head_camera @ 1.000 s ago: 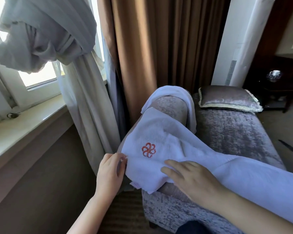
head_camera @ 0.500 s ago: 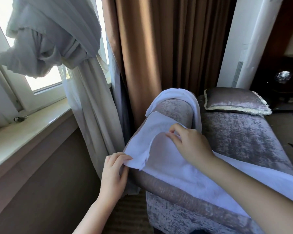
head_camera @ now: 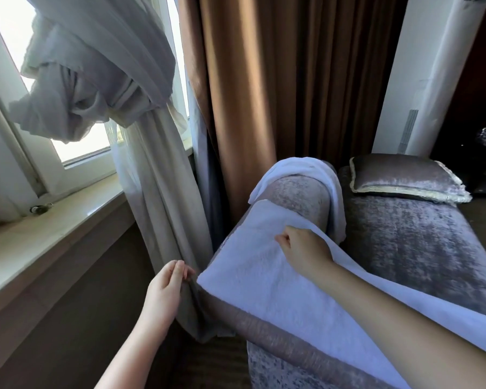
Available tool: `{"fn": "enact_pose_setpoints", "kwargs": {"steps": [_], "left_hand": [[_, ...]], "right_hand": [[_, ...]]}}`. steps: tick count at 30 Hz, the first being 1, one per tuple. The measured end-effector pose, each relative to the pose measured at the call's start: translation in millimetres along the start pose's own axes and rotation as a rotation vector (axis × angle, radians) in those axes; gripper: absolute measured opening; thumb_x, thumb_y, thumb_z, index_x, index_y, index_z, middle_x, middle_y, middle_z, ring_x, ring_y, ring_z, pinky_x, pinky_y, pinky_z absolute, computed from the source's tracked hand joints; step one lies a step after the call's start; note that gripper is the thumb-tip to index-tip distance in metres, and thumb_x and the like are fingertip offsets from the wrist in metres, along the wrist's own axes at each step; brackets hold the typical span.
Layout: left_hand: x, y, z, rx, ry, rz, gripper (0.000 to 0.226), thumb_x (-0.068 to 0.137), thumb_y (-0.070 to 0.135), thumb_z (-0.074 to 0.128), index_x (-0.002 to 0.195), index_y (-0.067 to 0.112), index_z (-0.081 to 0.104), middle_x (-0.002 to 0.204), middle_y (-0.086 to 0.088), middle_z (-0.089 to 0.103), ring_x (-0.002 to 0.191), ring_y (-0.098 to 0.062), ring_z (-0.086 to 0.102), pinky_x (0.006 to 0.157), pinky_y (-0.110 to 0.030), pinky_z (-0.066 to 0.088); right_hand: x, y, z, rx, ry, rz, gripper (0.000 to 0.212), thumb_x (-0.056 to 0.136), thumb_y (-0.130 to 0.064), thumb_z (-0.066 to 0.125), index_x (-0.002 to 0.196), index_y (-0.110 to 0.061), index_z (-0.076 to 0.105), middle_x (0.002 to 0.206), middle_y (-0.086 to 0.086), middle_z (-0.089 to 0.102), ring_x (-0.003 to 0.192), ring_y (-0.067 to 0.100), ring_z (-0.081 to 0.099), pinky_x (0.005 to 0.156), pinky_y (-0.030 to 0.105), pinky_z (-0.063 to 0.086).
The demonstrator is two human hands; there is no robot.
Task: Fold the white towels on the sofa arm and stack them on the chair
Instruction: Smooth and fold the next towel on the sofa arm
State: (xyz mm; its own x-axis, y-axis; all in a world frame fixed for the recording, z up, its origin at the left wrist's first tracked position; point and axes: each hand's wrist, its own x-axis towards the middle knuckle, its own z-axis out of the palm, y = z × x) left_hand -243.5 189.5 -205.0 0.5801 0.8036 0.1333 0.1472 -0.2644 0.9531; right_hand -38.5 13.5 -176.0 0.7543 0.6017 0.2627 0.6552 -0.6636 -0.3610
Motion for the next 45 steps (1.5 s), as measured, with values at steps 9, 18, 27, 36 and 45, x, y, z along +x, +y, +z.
{"fn": "enact_pose_setpoints", "kwargs": {"steps": [9, 18, 27, 36, 45], "left_hand": [[-7, 7, 11, 0.066, -0.136, -0.034, 0.009, 0.092, 0.016, 0.065, 0.085, 0.012, 0.063, 0.068, -0.010, 0.066, 0.064, -0.016, 0.062, 0.073, -0.042, 0.055], [-7, 12, 28, 0.521, 0.055, 0.245, 0.012, 0.088, 0.006, 0.063, 0.098, 0.013, 0.063, 0.101, 0.001, 0.059, 0.100, -0.027, 0.055, 0.074, -0.030, 0.041], [11, 79, 166, 0.682, -0.041, 0.963, 0.021, 0.074, 0.001, 0.074, 0.089, 0.012, 0.065, 0.092, -0.004, 0.065, 0.083, -0.033, 0.059, 0.066, -0.037, 0.042], [33, 70, 250, 0.963, -0.155, 1.039, 0.035, 0.071, 0.001, 0.056, 0.103, 0.010, 0.067, 0.110, -0.007, 0.066, 0.107, -0.031, 0.059, 0.090, -0.044, 0.044], [28, 78, 252, 1.236, -0.428, 0.909, 0.052, 0.096, 0.007, 0.031, 0.148, 0.011, 0.035, 0.156, -0.005, 0.031, 0.148, -0.027, 0.016, 0.120, -0.043, 0.001]], "right_hand": [[-19, 15, -14, 0.102, 0.112, -0.061, 0.022, 0.100, -0.034, 0.047, 0.092, -0.015, 0.055, 0.086, -0.004, 0.061, 0.080, 0.019, 0.057, 0.059, 0.033, 0.038], [-66, 101, -44, 0.013, 0.128, -0.040, 0.009, 0.094, -0.016, 0.054, 0.090, -0.019, 0.061, 0.093, -0.002, 0.059, 0.093, 0.023, 0.052, 0.079, 0.043, 0.045], [-102, 168, -85, -0.192, 0.248, 0.009, 0.008, 0.091, -0.012, 0.058, 0.089, -0.019, 0.063, 0.087, -0.003, 0.061, 0.086, 0.023, 0.055, 0.075, 0.036, 0.039], [-130, 221, -89, -0.116, 0.319, 0.145, 0.006, 0.089, -0.011, 0.060, 0.094, -0.015, 0.063, 0.091, -0.002, 0.063, 0.089, 0.023, 0.057, 0.069, 0.037, 0.046], [-128, 220, -85, -0.104, 0.290, 0.131, 0.009, 0.092, -0.013, 0.055, 0.098, -0.015, 0.062, 0.094, -0.002, 0.062, 0.094, 0.021, 0.054, 0.068, 0.030, 0.035]]}}
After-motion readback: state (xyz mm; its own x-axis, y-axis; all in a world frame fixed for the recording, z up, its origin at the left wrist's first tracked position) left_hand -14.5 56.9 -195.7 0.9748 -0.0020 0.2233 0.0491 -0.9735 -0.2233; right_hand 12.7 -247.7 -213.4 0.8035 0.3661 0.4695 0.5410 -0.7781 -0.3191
